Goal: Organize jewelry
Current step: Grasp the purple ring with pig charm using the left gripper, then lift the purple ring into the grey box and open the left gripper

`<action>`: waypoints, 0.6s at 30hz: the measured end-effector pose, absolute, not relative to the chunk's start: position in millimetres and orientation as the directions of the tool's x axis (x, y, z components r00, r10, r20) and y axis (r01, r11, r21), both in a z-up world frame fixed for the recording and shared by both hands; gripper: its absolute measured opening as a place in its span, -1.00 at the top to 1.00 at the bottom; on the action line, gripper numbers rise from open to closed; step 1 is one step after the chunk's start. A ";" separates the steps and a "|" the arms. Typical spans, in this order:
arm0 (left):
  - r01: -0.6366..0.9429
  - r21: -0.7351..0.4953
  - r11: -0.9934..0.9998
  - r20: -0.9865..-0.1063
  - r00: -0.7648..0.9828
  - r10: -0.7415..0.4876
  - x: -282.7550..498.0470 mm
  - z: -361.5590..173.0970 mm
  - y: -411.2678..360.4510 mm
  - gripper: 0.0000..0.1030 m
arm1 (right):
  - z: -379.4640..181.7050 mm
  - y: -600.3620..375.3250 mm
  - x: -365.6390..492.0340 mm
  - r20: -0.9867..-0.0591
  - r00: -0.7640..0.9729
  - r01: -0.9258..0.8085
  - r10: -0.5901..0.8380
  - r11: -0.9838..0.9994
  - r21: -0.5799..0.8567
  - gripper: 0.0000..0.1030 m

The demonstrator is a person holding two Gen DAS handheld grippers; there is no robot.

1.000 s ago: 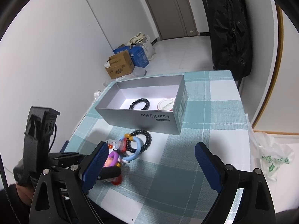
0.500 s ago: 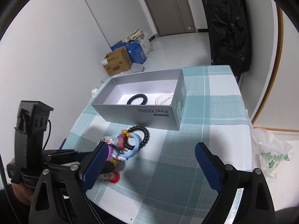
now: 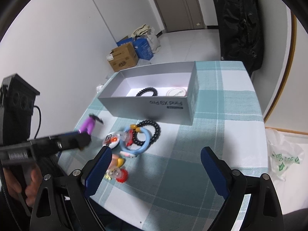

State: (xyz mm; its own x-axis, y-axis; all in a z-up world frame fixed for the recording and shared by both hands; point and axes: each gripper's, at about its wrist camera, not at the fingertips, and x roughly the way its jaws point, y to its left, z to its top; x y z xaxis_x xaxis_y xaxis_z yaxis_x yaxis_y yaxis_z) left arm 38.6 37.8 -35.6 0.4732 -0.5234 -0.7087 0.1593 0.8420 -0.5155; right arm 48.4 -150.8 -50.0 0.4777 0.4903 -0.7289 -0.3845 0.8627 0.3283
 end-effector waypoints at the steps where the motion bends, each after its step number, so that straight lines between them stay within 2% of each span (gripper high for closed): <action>1: 0.155 -0.523 0.838 -0.702 0.480 -0.526 37.9 -34.4 41.2 0.12 | -50.2 -148.7 47.2 -0.730 0.474 -0.391 0.493 0.860 0.327 -0.82; 10: 0.131 -0.537 0.833 -0.674 0.527 -0.518 32.1 -24.6 56.9 0.12 | -55.4 -126.1 42.0 -0.733 0.418 -0.446 0.537 0.824 0.349 -0.81; 18: 0.144 -0.510 0.848 -0.670 0.551 -0.497 27.9 -17.2 61.0 0.12 | -62.0 -90.4 36.2 -0.747 0.355 -0.531 0.562 0.779 0.333 -0.64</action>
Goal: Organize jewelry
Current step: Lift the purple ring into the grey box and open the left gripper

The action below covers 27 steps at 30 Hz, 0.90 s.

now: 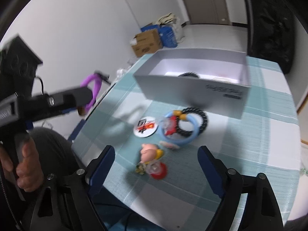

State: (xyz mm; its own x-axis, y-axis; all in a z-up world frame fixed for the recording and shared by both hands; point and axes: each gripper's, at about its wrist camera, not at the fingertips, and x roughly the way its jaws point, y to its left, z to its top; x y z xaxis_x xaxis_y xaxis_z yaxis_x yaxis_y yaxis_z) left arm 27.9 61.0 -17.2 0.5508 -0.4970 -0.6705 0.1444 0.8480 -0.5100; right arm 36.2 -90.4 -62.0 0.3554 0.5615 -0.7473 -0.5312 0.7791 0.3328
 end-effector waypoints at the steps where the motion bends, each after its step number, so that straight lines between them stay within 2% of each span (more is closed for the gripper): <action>1: 0.147 -0.511 0.847 -0.667 0.553 -0.499 27.2 -16.4 61.7 0.12 | -63.7 -86.1 36.0 -0.753 0.347 -0.540 0.560 0.775 0.328 -0.62; 4: 0.148 -0.509 0.848 -0.667 0.555 -0.497 26.3 -15.7 63.9 0.12 | -67.8 -76.9 35.8 -0.763 0.336 -0.556 0.553 0.770 0.314 -0.52; 7: 0.145 -0.511 0.847 -0.671 0.549 -0.499 26.5 -17.4 66.1 0.12 | -70.5 -71.4 36.5 -0.772 0.339 -0.564 0.538 0.773 0.291 -0.04; 10: 0.146 -0.504 0.852 -0.675 0.549 -0.493 25.8 -16.2 66.5 0.12 | -76.0 -69.2 35.9 -0.780 0.335 -0.568 0.529 0.774 0.281 0.03; 17: 0.159 -0.483 0.861 -0.684 0.546 -0.485 25.4 -14.7 62.3 0.12 | -74.0 -58.7 35.0 -0.781 0.353 -0.601 0.516 0.764 0.234 0.68; 27: 0.146 -0.475 0.868 -0.696 0.541 -0.472 26.5 -18.8 60.7 0.12 | -72.2 -64.1 39.0 -0.778 0.348 -0.583 0.522 0.771 0.257 0.69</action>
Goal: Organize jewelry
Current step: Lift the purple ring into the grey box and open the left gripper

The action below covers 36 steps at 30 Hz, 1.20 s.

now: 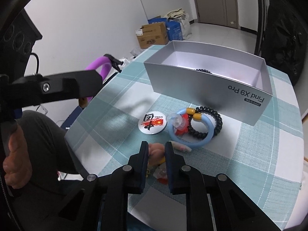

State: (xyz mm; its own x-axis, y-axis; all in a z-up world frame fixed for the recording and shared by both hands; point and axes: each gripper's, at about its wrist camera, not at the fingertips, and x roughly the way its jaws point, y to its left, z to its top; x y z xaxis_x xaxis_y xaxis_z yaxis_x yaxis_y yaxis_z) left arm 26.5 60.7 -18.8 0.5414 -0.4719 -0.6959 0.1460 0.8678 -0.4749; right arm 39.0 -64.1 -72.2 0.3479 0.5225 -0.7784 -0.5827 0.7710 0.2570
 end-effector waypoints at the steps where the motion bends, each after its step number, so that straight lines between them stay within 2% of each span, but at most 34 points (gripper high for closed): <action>1: 0.143 -0.476 0.868 -0.695 0.543 -0.471 26.7 -18.8 60.3 0.12 | -71.1 -65.2 39.9 -0.774 0.351 -0.580 0.527 0.771 0.263 0.69; 15: 0.091 -0.490 0.867 -0.698 0.554 -0.453 38.8 -16.9 60.2 0.12 | -36.0 -99.1 48.9 -0.668 0.403 -0.530 0.626 0.754 0.388 0.69; 22: 0.103 -0.456 0.884 -0.720 0.541 -0.434 65.9 -8.1 44.5 0.12 | -7.7 -119.2 67.8 -0.617 0.446 -0.510 0.649 0.750 0.420 0.69; 29: 0.124 -0.437 0.891 -0.731 0.528 -0.432 104.9 -6.0 30.6 0.12 | 10.5 -130.7 106.2 -0.593 0.483 -0.487 0.644 0.761 0.429 0.69; 36: 0.136 -0.432 0.892 -0.749 0.496 -0.438 135.2 -18.0 21.6 0.12 | 3.4 -135.2 143.4 -0.596 0.487 -0.461 0.639 0.767 0.446 0.69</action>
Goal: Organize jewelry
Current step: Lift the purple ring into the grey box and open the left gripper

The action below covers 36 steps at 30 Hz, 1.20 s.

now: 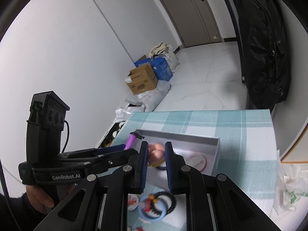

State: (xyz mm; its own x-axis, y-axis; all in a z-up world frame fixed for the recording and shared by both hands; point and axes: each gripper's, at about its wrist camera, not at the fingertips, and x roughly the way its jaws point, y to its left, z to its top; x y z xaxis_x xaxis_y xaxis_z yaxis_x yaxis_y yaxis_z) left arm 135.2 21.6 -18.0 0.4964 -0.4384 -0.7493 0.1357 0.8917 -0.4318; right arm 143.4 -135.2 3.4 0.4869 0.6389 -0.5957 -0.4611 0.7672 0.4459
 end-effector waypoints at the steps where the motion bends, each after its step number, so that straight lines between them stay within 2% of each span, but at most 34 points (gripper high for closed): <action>1: 0.136 -0.430 0.893 -0.753 0.492 -0.437 138.2 -20.2 20.9 0.12 | 0.1 -134.9 148.3 -0.600 0.483 -0.457 0.638 0.768 0.448 0.69; 11: 0.133 -0.434 0.891 -0.783 0.434 -0.446 158.8 -40.9 19.2 0.12 | -26.1 -138.2 177.7 -0.626 0.449 -0.418 0.638 0.769 0.484 0.69; 21: 0.140 -0.468 0.872 -0.760 0.440 -0.478 165.7 -41.1 19.3 0.08 | -36.3 -138.5 189.8 -0.642 0.434 -0.400 0.632 0.774 0.491 0.62; 22: 0.139 -0.473 0.870 -0.758 0.439 -0.482 165.3 -40.8 20.3 0.08 | -33.4 -139.0 188.3 -0.635 0.445 -0.406 0.631 0.774 0.485 0.49; 23: 0.141 -0.475 0.869 -0.758 0.437 -0.485 165.6 -40.8 19.8 0.04 | -30.9 -140.4 186.2 -0.627 0.457 -0.410 0.631 0.775 0.482 0.24; 25: 0.141 -0.470 0.872 -0.760 0.437 -0.480 163.8 -39.6 20.2 -0.15 | -25.7 -145.4 182.6 -0.601 0.482 -0.409 0.638 0.770 0.490 -0.04; 27: 0.142 -0.477 0.867 -0.750 0.449 -0.486 161.1 -37.4 22.1 -0.28 | -23.4 -151.8 180.7 -0.583 0.499 -0.397 0.641 0.767 0.504 -0.12; 31: 0.134 -0.452 0.882 -0.758 0.464 -0.459 154.3 -33.2 23.8 -0.29 | -22.0 -162.2 176.3 -0.581 0.514 -0.369 0.630 0.775 0.513 -0.19; 36: 0.109 -0.401 0.909 -0.768 0.500 -0.399 142.7 -26.1 25.3 -0.29 | -16.9 -170.1 166.7 -0.568 0.545 -0.360 0.617 0.784 0.506 -0.40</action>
